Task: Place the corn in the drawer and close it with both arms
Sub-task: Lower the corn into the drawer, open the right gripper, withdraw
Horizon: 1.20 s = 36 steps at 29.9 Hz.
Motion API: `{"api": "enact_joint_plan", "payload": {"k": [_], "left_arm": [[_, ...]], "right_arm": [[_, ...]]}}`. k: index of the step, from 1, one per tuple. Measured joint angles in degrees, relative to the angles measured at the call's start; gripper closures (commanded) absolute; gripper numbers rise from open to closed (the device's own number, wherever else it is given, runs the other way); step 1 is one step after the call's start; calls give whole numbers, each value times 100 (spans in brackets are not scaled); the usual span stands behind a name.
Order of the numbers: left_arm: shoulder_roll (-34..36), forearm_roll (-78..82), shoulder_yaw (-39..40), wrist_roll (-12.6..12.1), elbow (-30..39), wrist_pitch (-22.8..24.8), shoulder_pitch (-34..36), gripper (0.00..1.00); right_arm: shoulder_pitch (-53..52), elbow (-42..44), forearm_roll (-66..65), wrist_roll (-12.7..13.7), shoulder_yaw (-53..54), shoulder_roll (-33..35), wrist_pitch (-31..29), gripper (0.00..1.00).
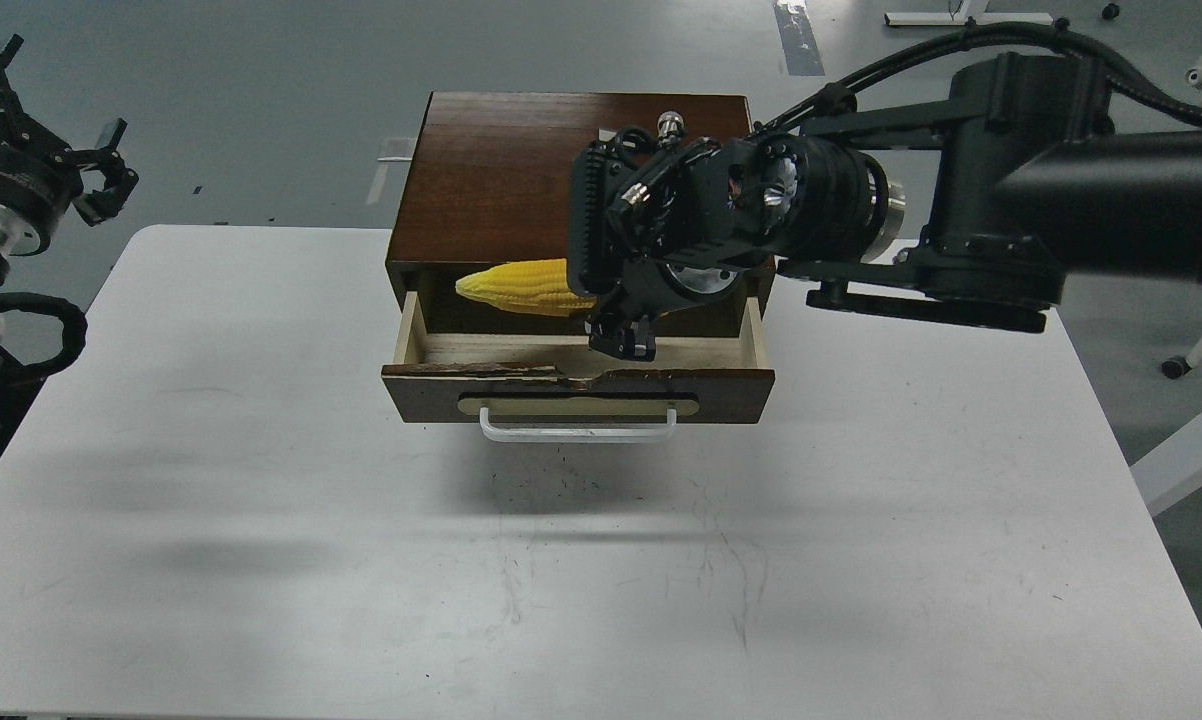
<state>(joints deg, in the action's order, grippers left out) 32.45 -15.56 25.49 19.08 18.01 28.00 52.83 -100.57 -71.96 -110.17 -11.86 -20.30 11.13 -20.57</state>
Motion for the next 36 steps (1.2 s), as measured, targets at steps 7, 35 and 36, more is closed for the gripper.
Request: {"api": "enact_joint_plan", "payload": {"k": [7, 35, 36], "left_arm": [[-12, 1, 0, 10, 2, 0, 25, 2], [84, 1, 0, -7, 28, 0, 53, 2], [115, 1, 0, -17, 35, 0, 71, 2]], "right_arm": [[-33, -15, 238, -8, 73, 247, 78, 41], [-91, -137, 1001, 1, 470, 568, 88, 23], [-70, -121, 1090, 4, 608, 693, 88, 19]]}}
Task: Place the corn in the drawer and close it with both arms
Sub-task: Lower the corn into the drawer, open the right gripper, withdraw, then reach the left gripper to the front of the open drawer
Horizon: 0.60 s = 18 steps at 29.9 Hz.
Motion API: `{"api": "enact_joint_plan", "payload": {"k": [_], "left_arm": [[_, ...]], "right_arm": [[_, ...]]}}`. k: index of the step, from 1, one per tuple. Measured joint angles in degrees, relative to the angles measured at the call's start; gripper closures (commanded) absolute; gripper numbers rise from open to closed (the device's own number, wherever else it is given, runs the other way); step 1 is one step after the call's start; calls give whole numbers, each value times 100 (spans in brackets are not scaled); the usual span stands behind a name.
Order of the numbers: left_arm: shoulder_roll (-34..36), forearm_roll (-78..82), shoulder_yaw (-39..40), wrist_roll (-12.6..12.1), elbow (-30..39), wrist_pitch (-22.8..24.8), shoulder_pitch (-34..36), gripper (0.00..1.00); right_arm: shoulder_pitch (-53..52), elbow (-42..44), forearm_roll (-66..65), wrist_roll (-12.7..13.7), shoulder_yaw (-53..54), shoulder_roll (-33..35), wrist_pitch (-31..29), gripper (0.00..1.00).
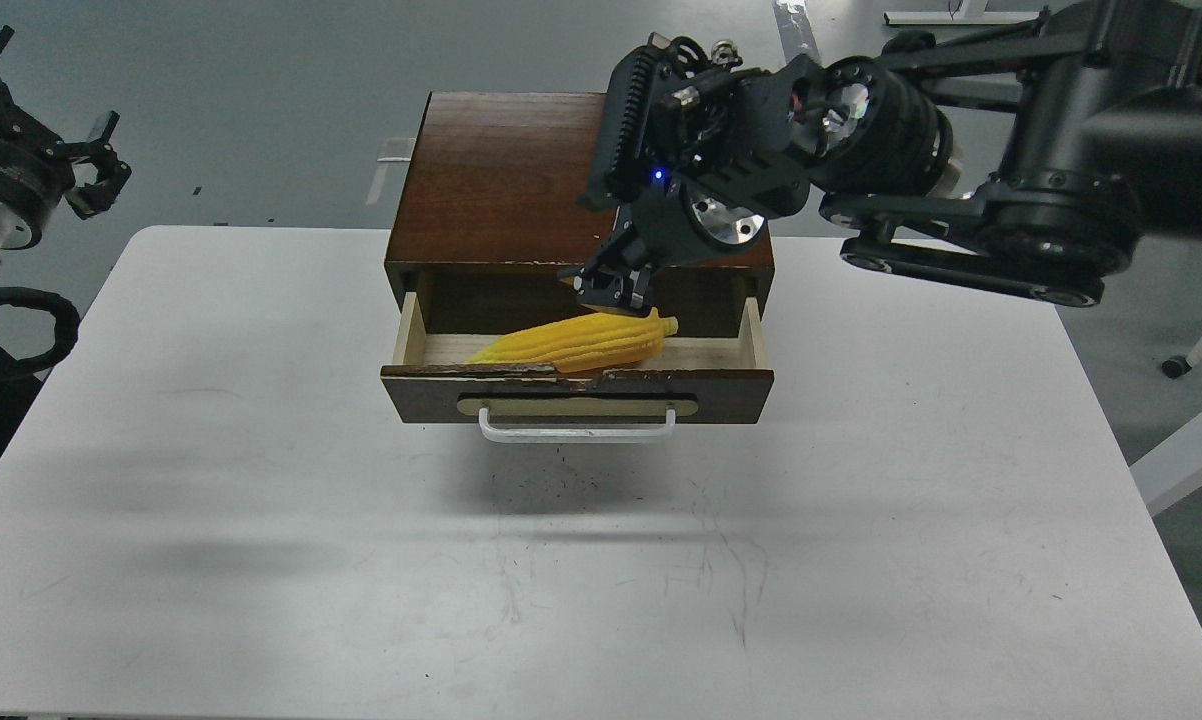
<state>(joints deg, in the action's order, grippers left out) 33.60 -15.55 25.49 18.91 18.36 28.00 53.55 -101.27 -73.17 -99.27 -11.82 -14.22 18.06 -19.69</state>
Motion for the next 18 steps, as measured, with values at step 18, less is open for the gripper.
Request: {"api": "enact_joint_plan", "payload": {"k": [18], "left_arm": [[-45, 2450, 11, -394, 634, 0, 1204, 3]], "right_arm": [[783, 1979, 4750, -5, 1409, 1732, 2, 0]]}}
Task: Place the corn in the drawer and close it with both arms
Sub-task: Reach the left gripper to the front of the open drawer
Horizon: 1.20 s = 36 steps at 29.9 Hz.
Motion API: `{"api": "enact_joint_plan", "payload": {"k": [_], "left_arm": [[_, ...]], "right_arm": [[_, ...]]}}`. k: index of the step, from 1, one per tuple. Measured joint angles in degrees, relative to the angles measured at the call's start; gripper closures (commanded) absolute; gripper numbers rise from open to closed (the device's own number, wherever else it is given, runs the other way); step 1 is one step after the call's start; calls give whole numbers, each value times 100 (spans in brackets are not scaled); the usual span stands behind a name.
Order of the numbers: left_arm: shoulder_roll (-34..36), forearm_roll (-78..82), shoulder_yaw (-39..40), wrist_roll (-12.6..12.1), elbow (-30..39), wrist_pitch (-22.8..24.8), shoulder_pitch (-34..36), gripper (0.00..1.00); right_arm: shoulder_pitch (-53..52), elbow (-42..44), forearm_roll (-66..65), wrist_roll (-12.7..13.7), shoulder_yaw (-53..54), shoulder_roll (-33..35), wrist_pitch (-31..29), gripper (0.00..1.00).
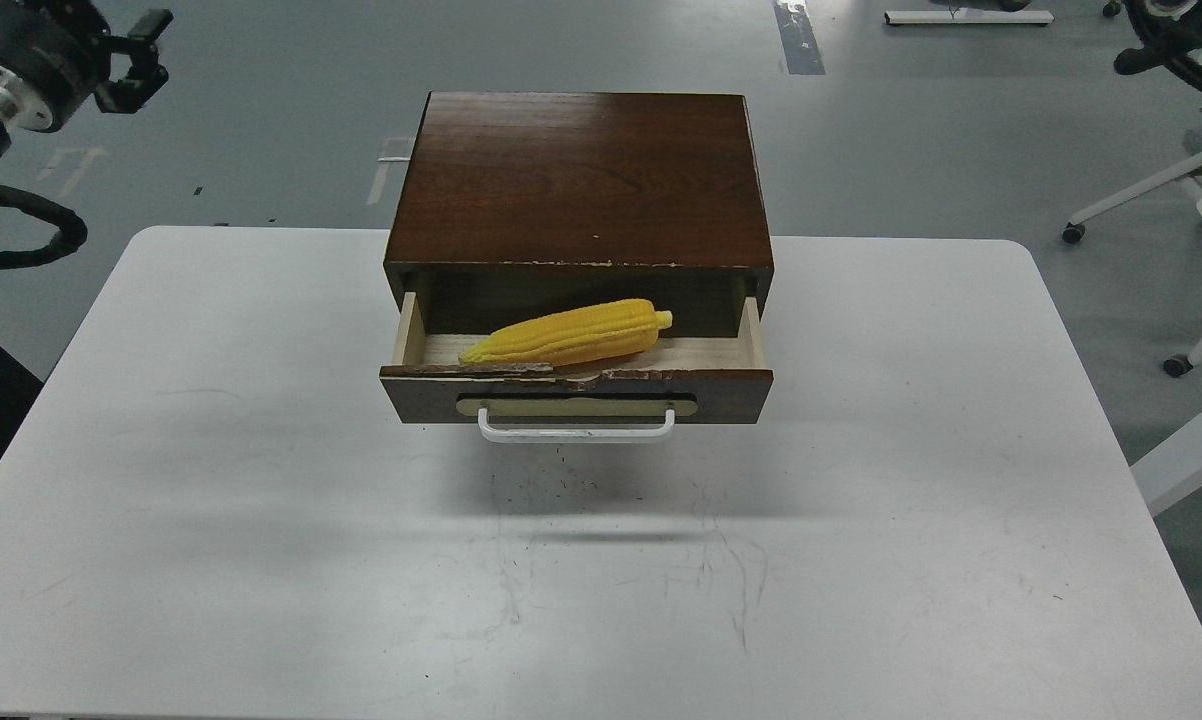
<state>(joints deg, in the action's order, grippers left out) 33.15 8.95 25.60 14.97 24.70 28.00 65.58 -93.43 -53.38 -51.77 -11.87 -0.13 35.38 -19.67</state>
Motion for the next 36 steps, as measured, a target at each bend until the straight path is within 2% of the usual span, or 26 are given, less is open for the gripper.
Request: {"api": "enact_joint_plan", "payload": {"k": [4, 13, 17, 19, 23, 25, 26, 28, 29, 31, 36], "left_arm": [[146, 1041, 0, 5, 1030, 1, 69, 3], [932, 3193, 27, 17, 4078, 0, 56, 8], [1000, 4160, 27, 17, 5132, 0, 24, 24], [1007, 4705, 23, 17, 5680, 0, 9, 26], [964, 5813, -97, -3, 6461, 0, -44, 40], [931, 6473, -250, -4, 6691, 0, -104, 61], [905, 6773, -326, -5, 6801, 0, -138, 61], [836, 7207, -450, -4, 6983, 0, -219, 90], [801, 7366, -485, -4, 7038, 0, -253, 95], [688, 7610, -531, -1, 7111, 0, -313, 99], [550, 8039, -943, 4, 7196, 0, -333, 100]], "right_arm": [[566, 447, 1036, 0, 352, 180, 1, 0], [2035, 1371, 3133, -2, 1421, 213, -27, 0], [2419, 1836, 4357, 16, 1745, 213, -92, 0], [2571, 2011, 4854, 18, 1778, 205, -136, 0], [2816, 2113, 5268, 5, 1837, 194, -185, 0], [2922, 2119, 5298, -10, 1880, 195, -195, 0], [2977, 2121, 5303, -25, 1890, 195, -200, 0], [3043, 2124, 5307, -84, 1909, 204, -209, 0], [3062, 2129, 5309, -110, 1925, 210, -212, 0], [3120, 2149, 5355, -153, 2030, 215, -219, 0], [3582, 2248, 5920, -167, 2496, 197, -519, 0]]}}
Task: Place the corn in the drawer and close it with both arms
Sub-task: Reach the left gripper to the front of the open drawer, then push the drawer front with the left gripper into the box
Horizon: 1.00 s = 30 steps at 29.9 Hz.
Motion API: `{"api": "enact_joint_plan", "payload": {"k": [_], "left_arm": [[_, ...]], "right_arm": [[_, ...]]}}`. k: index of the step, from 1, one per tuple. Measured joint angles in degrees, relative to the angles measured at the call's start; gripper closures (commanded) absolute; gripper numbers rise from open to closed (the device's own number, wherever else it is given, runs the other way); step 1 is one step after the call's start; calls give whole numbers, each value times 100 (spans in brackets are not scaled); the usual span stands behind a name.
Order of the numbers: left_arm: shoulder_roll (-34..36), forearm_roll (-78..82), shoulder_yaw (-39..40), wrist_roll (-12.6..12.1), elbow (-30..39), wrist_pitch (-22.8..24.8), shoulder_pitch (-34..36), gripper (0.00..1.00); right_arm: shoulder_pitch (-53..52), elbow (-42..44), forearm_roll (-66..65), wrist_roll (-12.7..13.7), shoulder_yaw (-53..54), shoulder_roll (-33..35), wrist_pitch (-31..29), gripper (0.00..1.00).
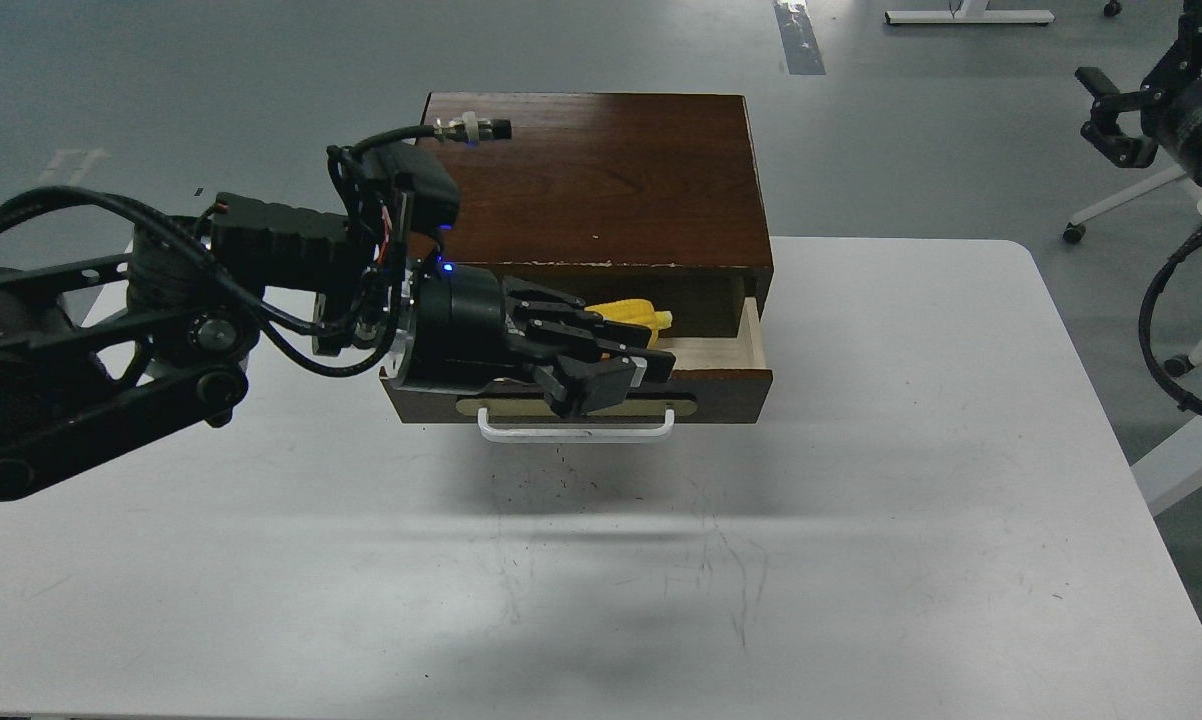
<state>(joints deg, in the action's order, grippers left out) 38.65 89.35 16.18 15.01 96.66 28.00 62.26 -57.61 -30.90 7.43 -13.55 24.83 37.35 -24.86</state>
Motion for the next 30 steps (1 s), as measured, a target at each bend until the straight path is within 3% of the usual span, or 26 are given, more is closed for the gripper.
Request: {"api": "enact_joint_plan", "payload": {"k": [9, 30], "left_arm": [[-137, 1111, -660, 0, 114, 0, -29, 100], [-17, 1963, -819, -70, -182, 0, -54, 100]], "right_arm": [[822, 231, 870, -11, 599, -234, -312, 0], [823, 260, 849, -43, 640, -325, -315, 0]]}}
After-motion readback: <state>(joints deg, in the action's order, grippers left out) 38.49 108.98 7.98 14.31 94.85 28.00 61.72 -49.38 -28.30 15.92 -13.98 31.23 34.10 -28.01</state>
